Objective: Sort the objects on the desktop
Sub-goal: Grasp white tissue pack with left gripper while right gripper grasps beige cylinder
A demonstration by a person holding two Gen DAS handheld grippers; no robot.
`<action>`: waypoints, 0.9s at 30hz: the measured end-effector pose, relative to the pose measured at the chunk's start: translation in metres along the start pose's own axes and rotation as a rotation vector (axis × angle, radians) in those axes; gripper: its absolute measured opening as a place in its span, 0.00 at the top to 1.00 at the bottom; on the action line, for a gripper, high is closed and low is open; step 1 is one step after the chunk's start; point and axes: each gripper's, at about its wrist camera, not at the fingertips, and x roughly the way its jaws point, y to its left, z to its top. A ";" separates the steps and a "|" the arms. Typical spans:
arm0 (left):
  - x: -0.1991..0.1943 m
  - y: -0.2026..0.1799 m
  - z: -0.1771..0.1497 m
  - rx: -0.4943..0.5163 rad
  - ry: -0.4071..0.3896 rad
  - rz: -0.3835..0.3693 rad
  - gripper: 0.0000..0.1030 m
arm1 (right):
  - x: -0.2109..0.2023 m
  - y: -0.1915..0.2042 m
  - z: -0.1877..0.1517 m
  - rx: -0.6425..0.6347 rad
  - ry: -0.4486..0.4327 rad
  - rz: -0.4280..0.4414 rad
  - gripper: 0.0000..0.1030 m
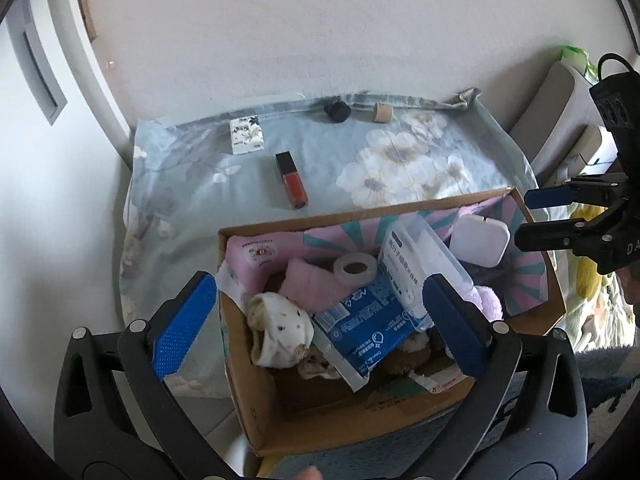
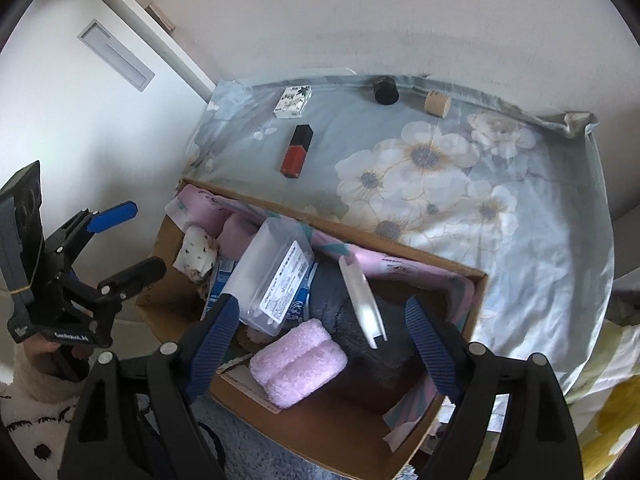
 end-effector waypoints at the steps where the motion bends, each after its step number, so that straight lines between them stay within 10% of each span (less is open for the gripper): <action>1: 0.000 0.000 0.001 0.001 -0.001 -0.002 0.00 | -0.002 0.000 0.001 -0.004 -0.008 -0.014 0.20; 27: 0.020 0.089 0.102 -0.137 -0.037 -0.004 0.00 | -0.001 -0.058 0.086 0.248 -0.044 -0.061 0.20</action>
